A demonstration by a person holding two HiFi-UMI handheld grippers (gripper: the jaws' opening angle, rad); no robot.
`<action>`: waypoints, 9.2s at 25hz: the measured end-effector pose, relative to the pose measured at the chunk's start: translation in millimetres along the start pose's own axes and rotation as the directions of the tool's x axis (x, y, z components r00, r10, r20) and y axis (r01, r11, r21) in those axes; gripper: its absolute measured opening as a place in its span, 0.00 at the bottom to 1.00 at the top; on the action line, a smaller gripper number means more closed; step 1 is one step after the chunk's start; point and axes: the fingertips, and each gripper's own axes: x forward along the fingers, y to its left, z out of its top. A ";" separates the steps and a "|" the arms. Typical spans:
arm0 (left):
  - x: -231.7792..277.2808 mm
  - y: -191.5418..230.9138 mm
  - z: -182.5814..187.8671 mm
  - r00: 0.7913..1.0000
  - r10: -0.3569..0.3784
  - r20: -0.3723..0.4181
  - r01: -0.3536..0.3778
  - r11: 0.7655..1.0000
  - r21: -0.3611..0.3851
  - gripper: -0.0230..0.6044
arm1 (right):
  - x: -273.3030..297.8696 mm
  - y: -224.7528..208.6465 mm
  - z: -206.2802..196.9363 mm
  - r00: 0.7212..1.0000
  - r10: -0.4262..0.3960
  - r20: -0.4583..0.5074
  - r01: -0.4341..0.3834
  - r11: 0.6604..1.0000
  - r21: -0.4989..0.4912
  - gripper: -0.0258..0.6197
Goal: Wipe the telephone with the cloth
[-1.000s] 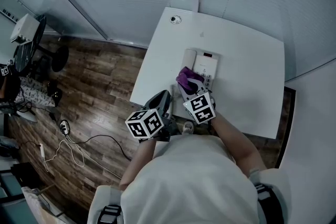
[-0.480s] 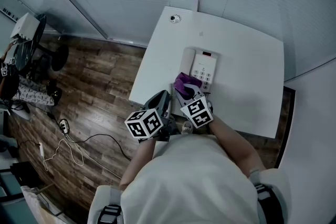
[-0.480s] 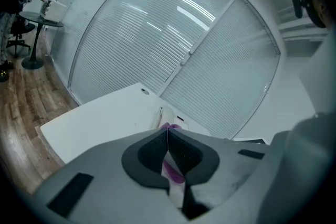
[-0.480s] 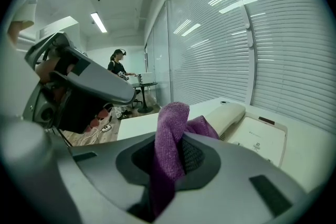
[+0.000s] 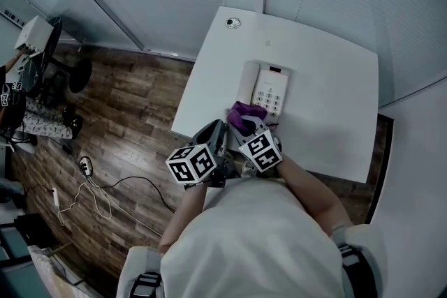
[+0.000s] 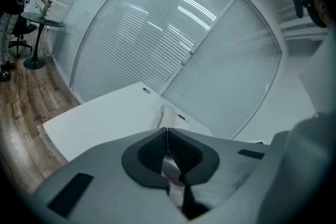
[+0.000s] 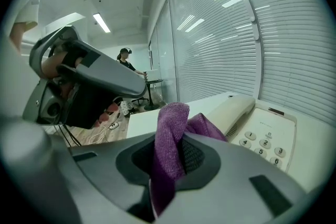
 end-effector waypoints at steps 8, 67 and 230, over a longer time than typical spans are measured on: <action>-2.2 1.4 -3.5 1.000 0.008 -0.002 -0.008 1.000 -0.001 0.07 | 5.1 15.1 -19.5 0.996 0.060 -0.070 -0.059 0.998 0.021 0.13; 157.2 -15.0 0.3 0.955 0.176 -0.239 -0.040 0.874 0.485 0.42 | -132.3 -93.5 22.5 0.920 -0.362 0.149 0.311 0.907 0.284 0.13; 49.2 -60.1 127.8 0.724 -0.646 0.243 0.687 0.640 -0.343 0.39 | -80.1 -7.9 111.2 0.950 0.045 0.309 -0.102 0.980 0.171 0.13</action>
